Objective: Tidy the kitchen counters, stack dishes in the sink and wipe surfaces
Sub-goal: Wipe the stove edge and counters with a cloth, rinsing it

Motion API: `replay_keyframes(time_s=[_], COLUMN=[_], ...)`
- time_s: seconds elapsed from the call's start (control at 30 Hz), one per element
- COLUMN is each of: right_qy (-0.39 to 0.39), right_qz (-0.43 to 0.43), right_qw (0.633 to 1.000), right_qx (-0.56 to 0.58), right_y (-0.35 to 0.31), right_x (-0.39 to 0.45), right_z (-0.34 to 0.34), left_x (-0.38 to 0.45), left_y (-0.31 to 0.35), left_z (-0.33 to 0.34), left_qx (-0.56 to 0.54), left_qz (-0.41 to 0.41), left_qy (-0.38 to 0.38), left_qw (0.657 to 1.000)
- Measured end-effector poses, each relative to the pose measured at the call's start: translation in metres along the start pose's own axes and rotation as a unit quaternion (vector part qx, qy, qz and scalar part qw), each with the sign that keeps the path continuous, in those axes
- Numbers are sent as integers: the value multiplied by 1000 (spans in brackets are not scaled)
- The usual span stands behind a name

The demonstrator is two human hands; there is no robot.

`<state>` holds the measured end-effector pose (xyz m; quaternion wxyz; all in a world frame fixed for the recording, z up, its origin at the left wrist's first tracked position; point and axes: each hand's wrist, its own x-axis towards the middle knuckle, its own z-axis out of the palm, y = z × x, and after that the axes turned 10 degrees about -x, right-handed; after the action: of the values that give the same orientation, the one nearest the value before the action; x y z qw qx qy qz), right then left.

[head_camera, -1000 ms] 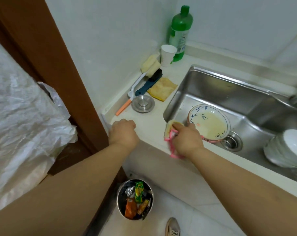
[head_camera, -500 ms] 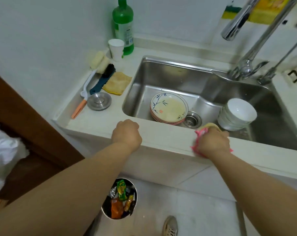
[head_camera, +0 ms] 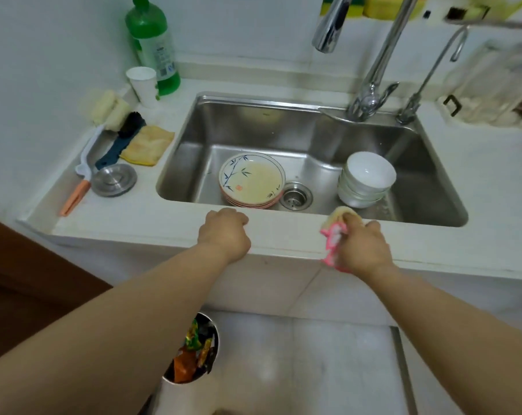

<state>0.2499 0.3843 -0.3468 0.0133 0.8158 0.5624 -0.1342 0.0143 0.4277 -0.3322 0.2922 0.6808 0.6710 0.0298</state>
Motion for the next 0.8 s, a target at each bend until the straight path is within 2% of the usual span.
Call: replay_keyframes(time_s=[0.07, 0.13, 0.27, 0.3, 0.4, 0.53, 0.63, 0.7, 0.8], right_qy=[0, -6, -32, -31, -6, 11, 6, 15, -3], right_qz=[53, 39, -146, -158, -84, 106, 131, 89, -72], right_qw=[999, 999, 989, 987, 996, 994, 991, 995, 995], right_qx=[-4, 13, 4, 11, 22, -2, -16, 33, 65], right_y=[31, 29, -9, -3, 72, 189, 192, 151, 80], right_x=[8, 13, -6, -10, 10, 34, 34, 23, -3], right_z=[-12, -14, 13, 13, 1, -31, -45, -42, -11], left_x=[-2, -4, -3, -2, -6, -9, -9, -8, -9], left_y=[28, 53, 81, 86, 106, 120, 121, 120, 120], left_z=[15, 30, 55, 58, 66, 75, 80, 80, 76], left_qx=[25, 25, 11, 22, 35, 26, 27, 37, 68], left_qz=[35, 45, 40, 41, 21, 4, 0, 2, 0], left_qy=[-30, -44, 22, 33, 32, 45, 53, 44, 13], left_qw=[999, 998, 999, 998, 999, 999, 998, 998, 998])
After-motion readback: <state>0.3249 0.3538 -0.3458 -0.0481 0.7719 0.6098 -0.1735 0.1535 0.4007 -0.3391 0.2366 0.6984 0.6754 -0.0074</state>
